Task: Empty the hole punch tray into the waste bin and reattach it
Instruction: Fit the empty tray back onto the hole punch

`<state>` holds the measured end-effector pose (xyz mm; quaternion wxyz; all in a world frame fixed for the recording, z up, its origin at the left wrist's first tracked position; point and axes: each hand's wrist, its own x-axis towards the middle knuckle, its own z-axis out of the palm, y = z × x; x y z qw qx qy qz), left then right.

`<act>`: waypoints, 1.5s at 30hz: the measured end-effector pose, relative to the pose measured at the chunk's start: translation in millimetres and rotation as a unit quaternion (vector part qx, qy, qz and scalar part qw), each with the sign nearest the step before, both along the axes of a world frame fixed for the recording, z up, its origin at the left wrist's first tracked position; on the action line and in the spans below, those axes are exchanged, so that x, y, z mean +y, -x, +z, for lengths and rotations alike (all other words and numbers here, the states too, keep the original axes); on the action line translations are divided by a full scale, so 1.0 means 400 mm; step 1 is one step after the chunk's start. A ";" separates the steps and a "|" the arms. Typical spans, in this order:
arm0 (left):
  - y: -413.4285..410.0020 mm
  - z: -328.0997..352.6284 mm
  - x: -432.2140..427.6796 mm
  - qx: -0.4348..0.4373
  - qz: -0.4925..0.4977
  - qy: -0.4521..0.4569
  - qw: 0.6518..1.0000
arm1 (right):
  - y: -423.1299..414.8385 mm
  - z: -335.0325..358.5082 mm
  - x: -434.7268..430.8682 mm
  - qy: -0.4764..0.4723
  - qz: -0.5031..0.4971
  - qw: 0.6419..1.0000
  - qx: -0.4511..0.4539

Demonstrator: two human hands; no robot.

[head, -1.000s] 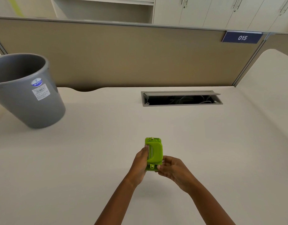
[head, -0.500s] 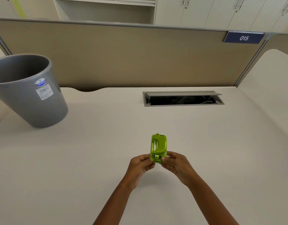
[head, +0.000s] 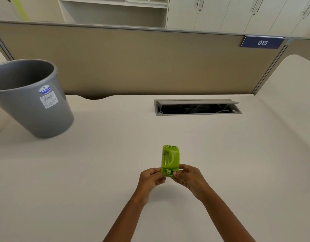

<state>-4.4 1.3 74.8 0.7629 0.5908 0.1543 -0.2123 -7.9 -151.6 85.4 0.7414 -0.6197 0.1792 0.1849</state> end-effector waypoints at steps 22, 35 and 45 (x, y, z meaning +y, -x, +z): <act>-0.013 -0.017 -0.054 -0.027 0.021 -0.042 0.999 | -0.037 0.013 -0.005 0.047 -0.003 0.999 0.023; -0.024 -0.106 -0.064 -0.240 -0.053 -0.536 0.807 | -0.055 -0.042 -0.195 0.090 -0.097 0.990 0.054; -0.004 -0.189 -0.034 -0.269 -0.164 -0.694 0.647 | -0.084 -0.060 -0.279 0.153 -0.120 0.979 0.061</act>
